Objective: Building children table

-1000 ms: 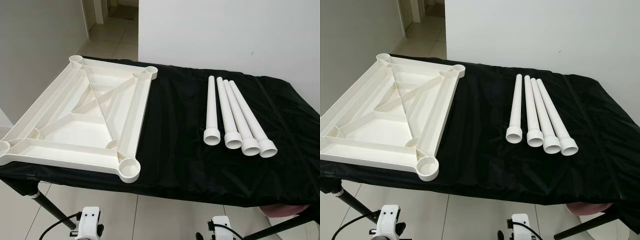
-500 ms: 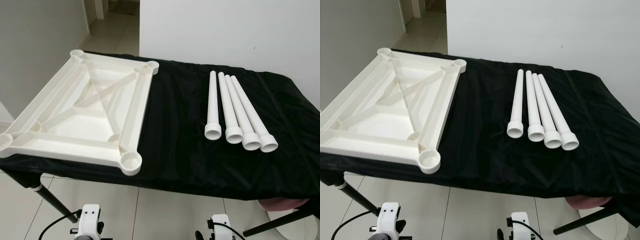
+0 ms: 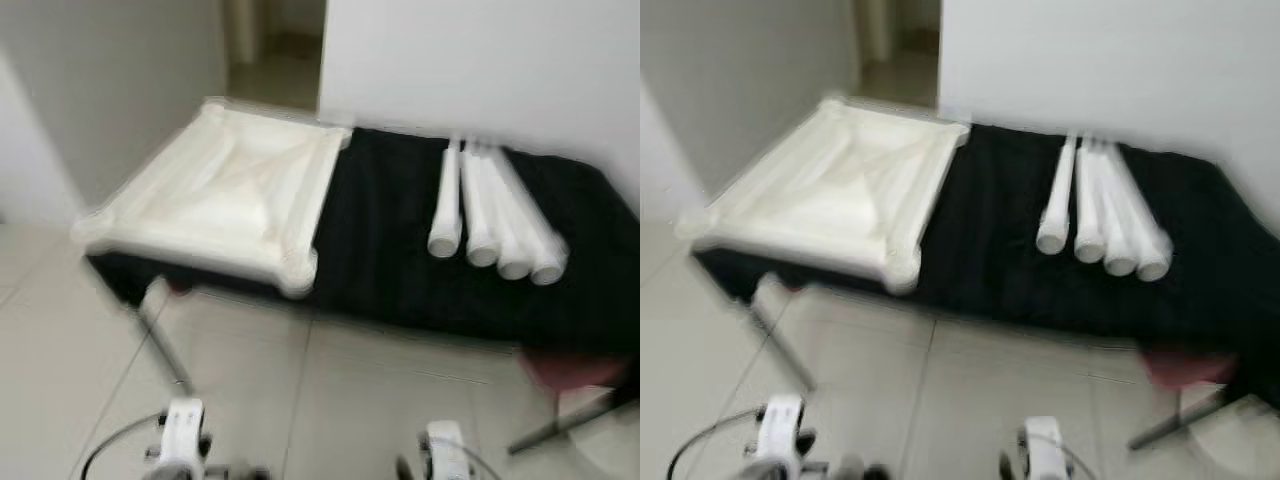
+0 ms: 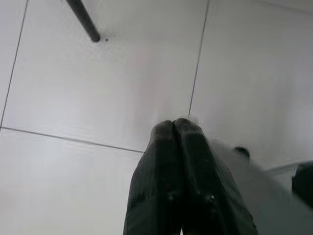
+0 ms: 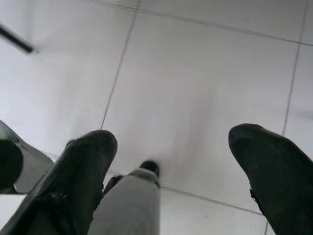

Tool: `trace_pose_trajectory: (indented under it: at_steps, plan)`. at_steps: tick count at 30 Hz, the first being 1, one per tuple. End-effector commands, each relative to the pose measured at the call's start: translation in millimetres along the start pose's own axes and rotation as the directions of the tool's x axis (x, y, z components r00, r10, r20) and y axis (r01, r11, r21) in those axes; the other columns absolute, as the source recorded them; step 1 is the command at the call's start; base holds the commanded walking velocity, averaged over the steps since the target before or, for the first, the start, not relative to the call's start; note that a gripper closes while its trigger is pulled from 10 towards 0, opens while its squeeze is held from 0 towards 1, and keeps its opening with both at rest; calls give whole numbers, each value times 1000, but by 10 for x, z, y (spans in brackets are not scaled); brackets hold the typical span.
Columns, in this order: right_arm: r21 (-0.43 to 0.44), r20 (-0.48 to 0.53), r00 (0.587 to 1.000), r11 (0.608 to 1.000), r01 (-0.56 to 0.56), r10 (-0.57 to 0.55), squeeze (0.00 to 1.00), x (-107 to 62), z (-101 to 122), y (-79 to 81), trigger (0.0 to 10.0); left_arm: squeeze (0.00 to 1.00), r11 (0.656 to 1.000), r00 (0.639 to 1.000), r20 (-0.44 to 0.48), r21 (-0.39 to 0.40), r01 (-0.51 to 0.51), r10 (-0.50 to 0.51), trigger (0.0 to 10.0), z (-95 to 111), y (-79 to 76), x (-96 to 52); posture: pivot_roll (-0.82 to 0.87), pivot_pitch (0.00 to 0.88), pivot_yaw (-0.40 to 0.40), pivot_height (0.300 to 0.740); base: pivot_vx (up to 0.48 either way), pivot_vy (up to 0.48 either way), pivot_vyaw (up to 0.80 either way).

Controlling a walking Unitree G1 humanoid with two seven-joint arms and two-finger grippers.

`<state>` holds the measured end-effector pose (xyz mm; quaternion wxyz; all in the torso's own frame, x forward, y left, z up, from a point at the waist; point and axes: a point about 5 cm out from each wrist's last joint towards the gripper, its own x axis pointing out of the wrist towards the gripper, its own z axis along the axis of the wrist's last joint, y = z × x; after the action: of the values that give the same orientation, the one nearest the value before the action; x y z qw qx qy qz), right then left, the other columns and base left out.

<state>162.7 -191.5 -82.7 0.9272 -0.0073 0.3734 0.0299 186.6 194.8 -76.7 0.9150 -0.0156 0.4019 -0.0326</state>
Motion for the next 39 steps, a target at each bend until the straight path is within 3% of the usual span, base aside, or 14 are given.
trace_pose_trajectory:
  at_steps: [1, 13, 14, 15, 16, 21, 22, 23, 39]
  plan:
    - [8, -25, 1000, 1000, -1, 2, 0, -13, -55, 23, 10000, 0, 994, 994, 20, 21, 110, -110, 10000, 74, -56, 16, -20, 0, -18, 740, 0, 0, 0]
    - [9, -27, 1000, 1000, -4, 4, 0, -1, -37, 25, 10000, 0, 992, 994, 2, 54, 112, -112, 10000, 82, -53, 22, -18, 0, -18, 740, 0, 0, 0]
    - [17, -27, 1000, 1000, -6, 7, 459, 1, -35, 27, 10000, 0, 992, 993, 3, 33, 121, -121, 10000, 77, -58, 21, -16, 0, -19, 740, 0, 0, 0]
    - [23, -27, 1000, 1000, -8, 9, 459, 2, -34, 29, 10000, 0, 992, 992, 5, 15, 127, -127, 10000, 74, -62, 20, -16, 0, -19, 740, 0, 0, 0]
    - [27, -26, 1000, 1000, -10, 11, 1000, 2, -35, 31, 10000, 1000, 991, 991, 14, -5, 132, -132, 10000, 73, -66, 18, -16, 0, -19, 740, 0, 0, 0]
    - [28, -26, 1000, 1000, -10, 11, 1000, 4, -32, 36, 10000, 1000, 991, 991, 17, -8, 131, -130, 10000, 73, -62, 17, -9, 0, -20, 740, 0, 0, 0]
    - [30, -27, 1000, 999, -12, 13, 1000, 6, -31, 39, 10000, 941, 992, 992, 9, 15, 125, -125, 10000, 71, -56, 17, -9, 0, -20, 740, 0, 0, 0]
    - [31, -27, 1000, 999, -14, 15, 0, 8, -28, 45, 10000, 0, 992, 992, 7, 25, 123, -124, 10000, 71, -51, 16, -4, 0, -18, 740, 0, 0, 0]
    - [9, -36, 999, 999, -33, 33, 0, 36, 3, 86, 10000, 0, 995, 995, 20, 12, 100, -101, 10000, 80, -15, 11, 57, 0, -61, 740, 0, 0, 0]
